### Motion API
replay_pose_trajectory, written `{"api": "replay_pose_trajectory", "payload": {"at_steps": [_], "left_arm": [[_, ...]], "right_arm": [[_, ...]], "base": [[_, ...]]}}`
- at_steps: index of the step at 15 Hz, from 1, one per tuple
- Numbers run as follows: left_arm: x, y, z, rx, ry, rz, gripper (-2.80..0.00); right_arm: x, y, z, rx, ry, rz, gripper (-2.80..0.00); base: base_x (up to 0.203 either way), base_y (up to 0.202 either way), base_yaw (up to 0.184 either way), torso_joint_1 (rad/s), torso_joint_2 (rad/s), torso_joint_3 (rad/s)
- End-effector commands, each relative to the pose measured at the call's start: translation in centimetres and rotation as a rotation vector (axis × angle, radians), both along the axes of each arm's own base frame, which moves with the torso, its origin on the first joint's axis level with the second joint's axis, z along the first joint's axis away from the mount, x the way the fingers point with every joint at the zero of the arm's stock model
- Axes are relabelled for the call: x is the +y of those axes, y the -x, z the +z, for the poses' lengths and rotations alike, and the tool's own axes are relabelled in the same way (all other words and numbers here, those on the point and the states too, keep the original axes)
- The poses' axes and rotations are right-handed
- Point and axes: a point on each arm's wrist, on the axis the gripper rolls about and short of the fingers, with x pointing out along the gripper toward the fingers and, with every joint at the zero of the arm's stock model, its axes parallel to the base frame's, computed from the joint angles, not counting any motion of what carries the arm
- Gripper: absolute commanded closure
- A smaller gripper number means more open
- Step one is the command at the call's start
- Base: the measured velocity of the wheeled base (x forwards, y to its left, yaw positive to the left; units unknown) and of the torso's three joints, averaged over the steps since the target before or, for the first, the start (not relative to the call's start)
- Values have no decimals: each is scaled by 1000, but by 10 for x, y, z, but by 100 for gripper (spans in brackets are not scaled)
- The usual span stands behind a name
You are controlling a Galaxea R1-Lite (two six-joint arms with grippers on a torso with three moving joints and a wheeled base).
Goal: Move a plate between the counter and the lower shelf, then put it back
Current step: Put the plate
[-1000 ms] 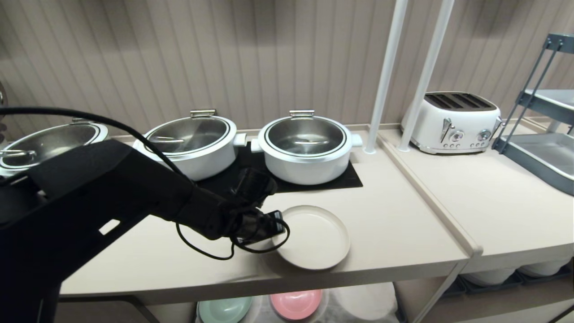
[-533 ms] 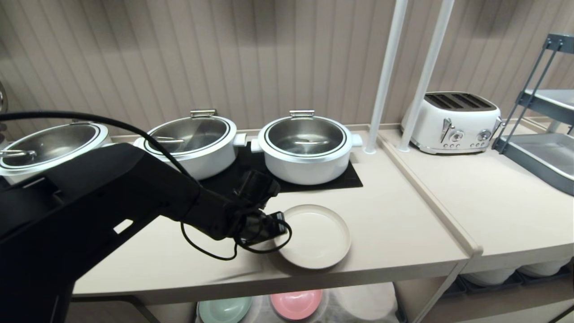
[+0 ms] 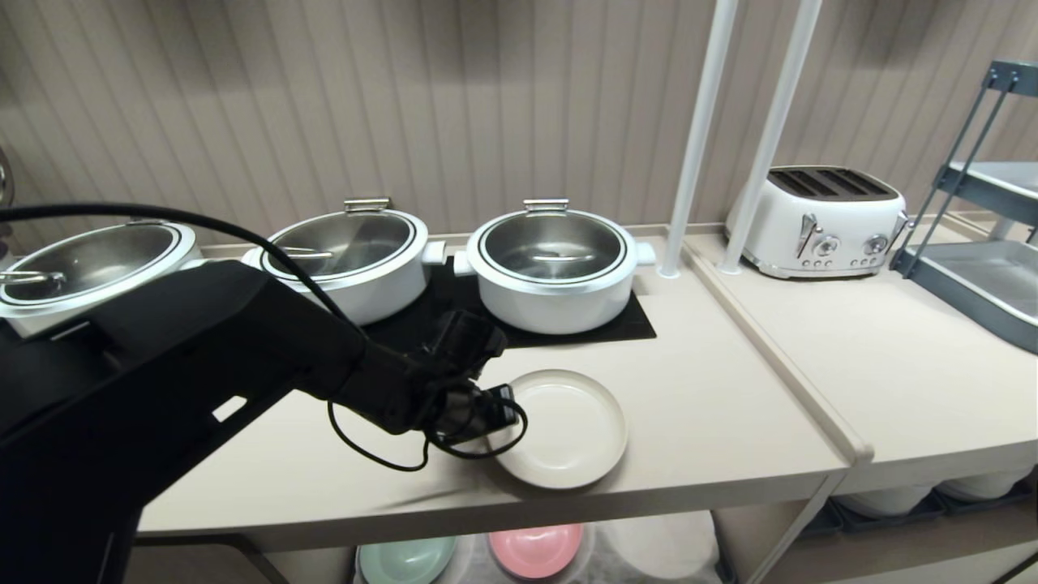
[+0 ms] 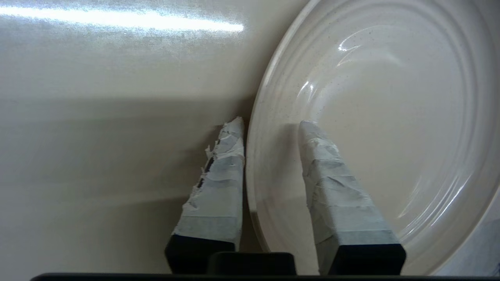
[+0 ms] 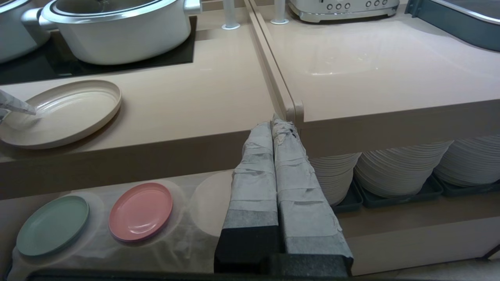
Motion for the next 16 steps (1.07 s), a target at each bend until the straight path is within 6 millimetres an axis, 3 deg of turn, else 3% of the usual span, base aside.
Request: {"api": "replay_pose_trajectory", "payload": {"at_steps": [1, 16], "left_arm": [[0, 0, 0, 0, 5, 3, -280], [5, -2, 11, -39, -6, 36, -280]], "right_arm": [[0, 0, 0, 0, 0, 0, 0], [0, 0, 0, 0, 0, 0, 0]], "base": [[0, 0, 0, 0, 0, 0], [0, 0, 0, 0, 0, 0]]}}
